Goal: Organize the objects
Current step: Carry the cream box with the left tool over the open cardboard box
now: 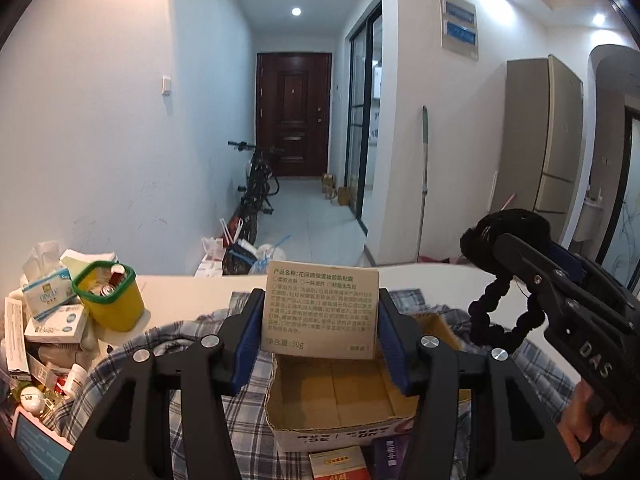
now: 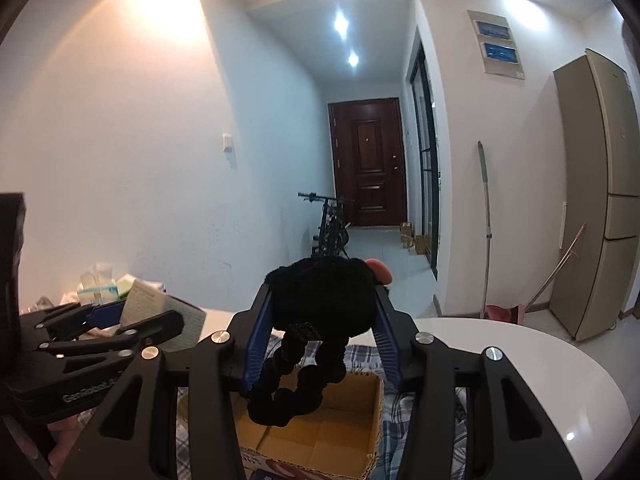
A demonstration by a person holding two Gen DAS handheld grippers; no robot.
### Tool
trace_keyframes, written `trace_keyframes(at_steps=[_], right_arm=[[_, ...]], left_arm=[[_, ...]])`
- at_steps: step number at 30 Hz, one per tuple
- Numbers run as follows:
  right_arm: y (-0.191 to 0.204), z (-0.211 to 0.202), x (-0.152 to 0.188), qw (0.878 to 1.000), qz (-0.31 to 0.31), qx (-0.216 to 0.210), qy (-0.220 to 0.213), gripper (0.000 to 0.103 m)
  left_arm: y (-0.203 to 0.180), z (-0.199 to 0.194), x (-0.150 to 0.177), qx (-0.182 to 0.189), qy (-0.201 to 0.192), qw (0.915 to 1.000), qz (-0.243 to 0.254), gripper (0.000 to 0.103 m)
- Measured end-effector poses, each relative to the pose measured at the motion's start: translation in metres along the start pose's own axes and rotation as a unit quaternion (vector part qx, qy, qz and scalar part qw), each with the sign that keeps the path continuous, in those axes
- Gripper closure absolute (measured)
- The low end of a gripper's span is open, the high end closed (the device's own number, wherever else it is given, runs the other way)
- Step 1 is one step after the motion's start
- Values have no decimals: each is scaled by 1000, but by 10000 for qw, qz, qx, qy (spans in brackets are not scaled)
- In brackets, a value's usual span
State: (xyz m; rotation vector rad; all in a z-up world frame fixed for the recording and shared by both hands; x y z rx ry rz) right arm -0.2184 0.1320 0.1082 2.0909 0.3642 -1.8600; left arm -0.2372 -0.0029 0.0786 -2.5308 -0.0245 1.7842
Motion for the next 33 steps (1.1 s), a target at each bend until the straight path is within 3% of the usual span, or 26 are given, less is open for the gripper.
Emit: trace_keyframes(at_steps=[4, 10, 15, 21, 23, 28, 33], right_arm=[[-2, 9, 13, 9999, -91, -22, 125, 57], [-1, 27, 43, 9992, -334, 5, 231, 57], [-4, 28, 44, 9992, -280, 59, 288, 57], [-18, 39, 46, 9982, -181, 225, 525, 57], [-22, 43, 51, 9975, -33, 230, 660, 57], [-30, 47, 51, 9967, 2, 437, 687, 57], [-33, 47, 50, 9965, 63, 421, 716, 57]], left_arm=[[3, 29, 16, 184, 463, 9986, -173, 47], [-12, 43, 41, 171, 498, 9979, 378, 47], [-6, 60, 53, 253, 853, 9958, 198, 47], [-1, 82, 73, 95, 1417, 9898, 134, 47], [-2, 90, 80, -117, 1615, 9865, 226, 47], [-8, 95, 90, 194, 1830, 9828, 134, 47], [-13, 98, 96, 99, 1935, 9807, 277, 47]])
Point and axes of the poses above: each gripper's, at about its wrist camera, not at the fingertips, and z roughly the way its jaws point, y to its left, x to its underside, the point moved 2 cm from there along z, roughly the way its jaws point, and after that the axes turned 8 degrees about -y, right-handed, at the moved point
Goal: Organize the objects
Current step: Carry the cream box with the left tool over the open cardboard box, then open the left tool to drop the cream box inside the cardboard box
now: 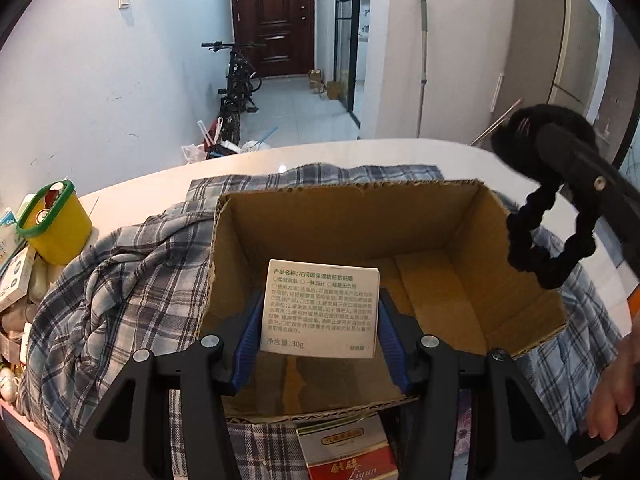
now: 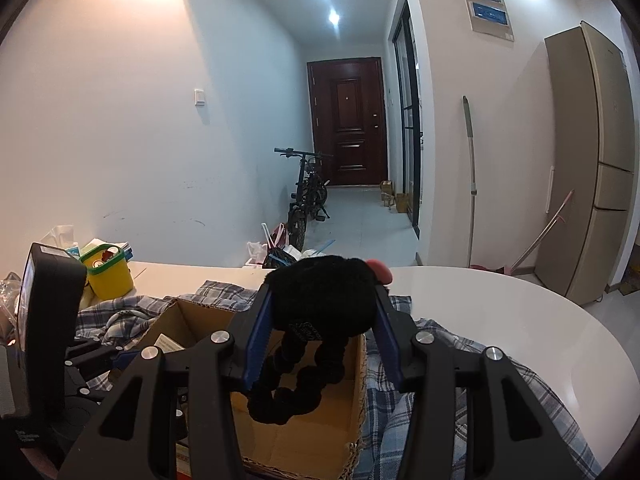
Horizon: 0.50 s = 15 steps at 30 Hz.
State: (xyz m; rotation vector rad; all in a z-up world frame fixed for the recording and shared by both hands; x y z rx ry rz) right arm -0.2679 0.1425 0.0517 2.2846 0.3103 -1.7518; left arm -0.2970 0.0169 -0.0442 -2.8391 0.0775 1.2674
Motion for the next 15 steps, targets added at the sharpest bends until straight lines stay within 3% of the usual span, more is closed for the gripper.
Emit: trace_keyframes(at_steps=[9, 15], right_arm=[[4, -2, -1, 9999, -59, 11, -113, 56], [-3, -2, -3, 9998, 163, 47, -133, 56]], left_arm=[[-3, 4, 2, -74, 74, 9999, 107, 47], [-5, 0, -1, -98, -51, 9997, 224, 37]])
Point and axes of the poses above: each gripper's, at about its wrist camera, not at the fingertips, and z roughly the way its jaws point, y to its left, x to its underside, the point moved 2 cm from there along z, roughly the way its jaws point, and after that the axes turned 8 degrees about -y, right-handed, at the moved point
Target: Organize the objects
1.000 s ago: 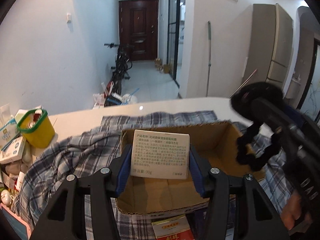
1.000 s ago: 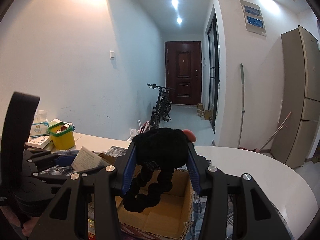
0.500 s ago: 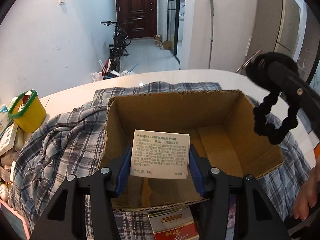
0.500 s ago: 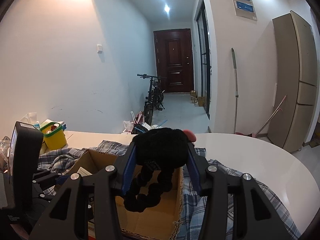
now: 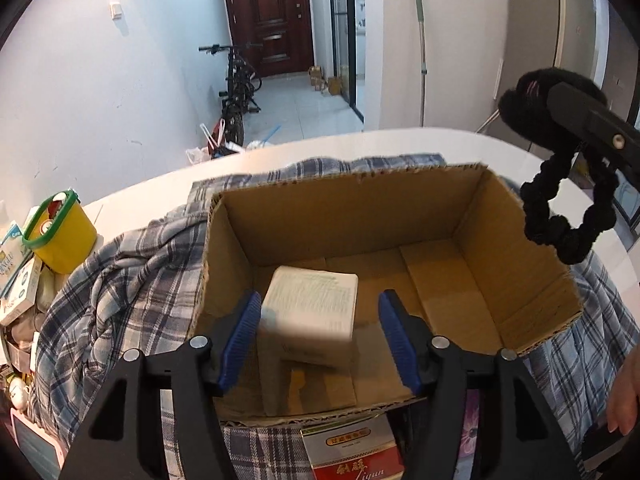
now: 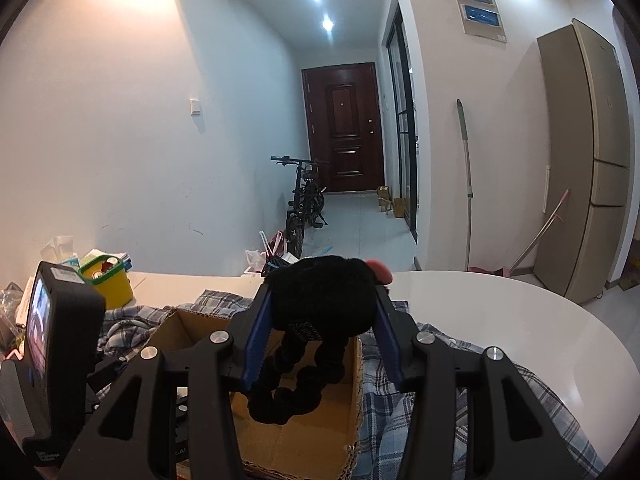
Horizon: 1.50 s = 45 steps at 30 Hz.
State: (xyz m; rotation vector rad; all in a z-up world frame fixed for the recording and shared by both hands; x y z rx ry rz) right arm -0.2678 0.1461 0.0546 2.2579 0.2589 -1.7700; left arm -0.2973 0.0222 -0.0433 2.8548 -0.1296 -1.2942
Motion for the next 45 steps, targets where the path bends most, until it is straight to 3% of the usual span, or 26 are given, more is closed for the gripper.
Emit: trace_keyframes(at_steps=[2, 3, 10, 14, 20, 23, 28, 36, 45], right_arm=[[-3, -1, -2, 10000, 67, 30, -45, 56], [-5, -2, -3, 9999, 97, 47, -77, 56], [-2, -1, -3, 9999, 95, -10, -136, 56], [2, 0, 0, 9999, 22, -57, -101, 55], [4, 5, 3, 9999, -70, -116, 52, 55], [9, 16, 10, 9988, -278, 22, 399, 55], [12, 34, 23, 9945, -277, -316, 955, 55], [18, 45, 42, 9881, -580, -383, 1375, 53], [17, 43, 40, 9892, -686, -232, 1274, 51]], left_arm=[[1, -10, -4, 66, -179, 9998, -60, 22], [2, -14, -6, 99, -280, 9995, -102, 20], [30, -54, -24, 69, -1340, 9880, -764, 16], [39, -65, -29, -293, -1781, 9805, -782, 16], [37, -66, -30, -418, -1892, 9800, -463, 15], [34, -63, -30, -485, -1769, 9823, -379, 14], [38, -61, -28, -346, -1670, 9831, -659, 14], [41, -64, -29, -399, -1721, 9817, -714, 14], [40, -69, -29, -459, -1844, 9795, -666, 14]])
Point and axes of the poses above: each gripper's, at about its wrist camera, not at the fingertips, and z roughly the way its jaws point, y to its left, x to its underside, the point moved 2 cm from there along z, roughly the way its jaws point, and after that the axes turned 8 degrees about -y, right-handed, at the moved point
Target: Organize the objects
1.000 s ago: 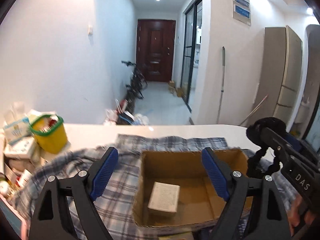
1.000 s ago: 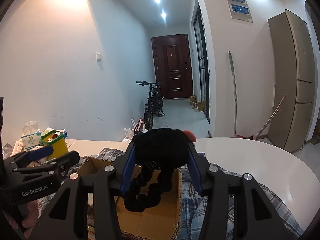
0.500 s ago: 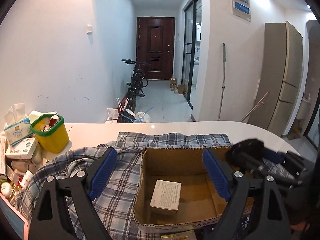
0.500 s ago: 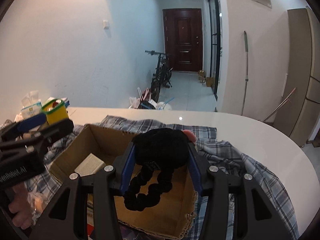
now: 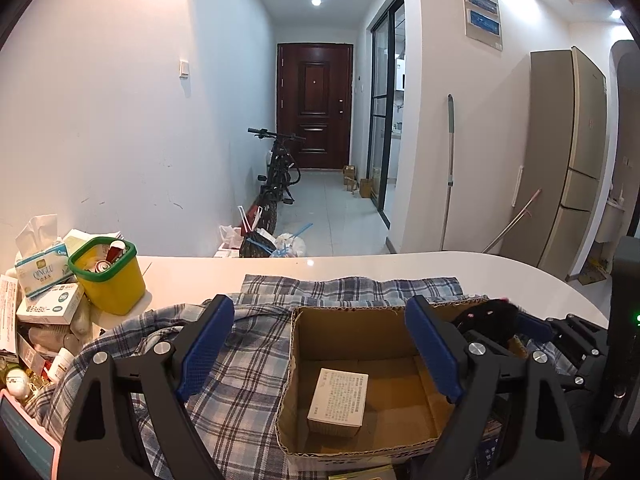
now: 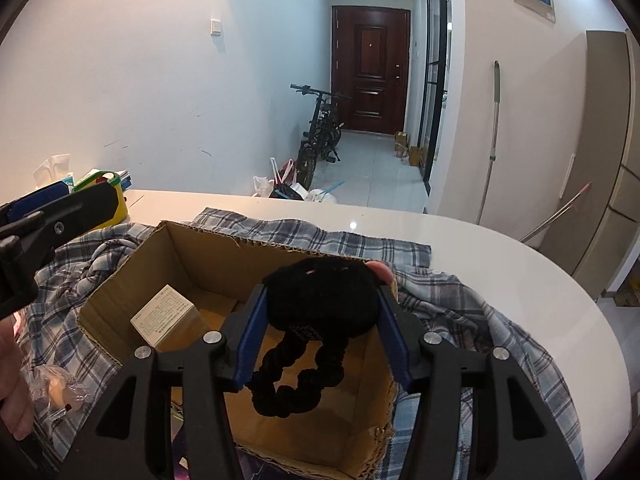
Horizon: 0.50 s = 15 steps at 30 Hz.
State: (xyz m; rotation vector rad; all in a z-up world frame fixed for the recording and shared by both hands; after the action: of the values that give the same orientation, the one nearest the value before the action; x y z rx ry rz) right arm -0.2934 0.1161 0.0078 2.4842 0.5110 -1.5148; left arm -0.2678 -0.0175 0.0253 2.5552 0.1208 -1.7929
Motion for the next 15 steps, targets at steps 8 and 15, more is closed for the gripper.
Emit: trace_keyframes(at_steps=[8, 15], right_arm=[[-1, -5, -4, 9994, -54, 222, -271, 31], [-9, -10, -9, 9984, 103, 321, -463, 20]], left_arm=[[1, 0, -1, 7, 2, 10000, -14, 14], [0, -2, -1, -12, -78, 10000, 19, 14]])
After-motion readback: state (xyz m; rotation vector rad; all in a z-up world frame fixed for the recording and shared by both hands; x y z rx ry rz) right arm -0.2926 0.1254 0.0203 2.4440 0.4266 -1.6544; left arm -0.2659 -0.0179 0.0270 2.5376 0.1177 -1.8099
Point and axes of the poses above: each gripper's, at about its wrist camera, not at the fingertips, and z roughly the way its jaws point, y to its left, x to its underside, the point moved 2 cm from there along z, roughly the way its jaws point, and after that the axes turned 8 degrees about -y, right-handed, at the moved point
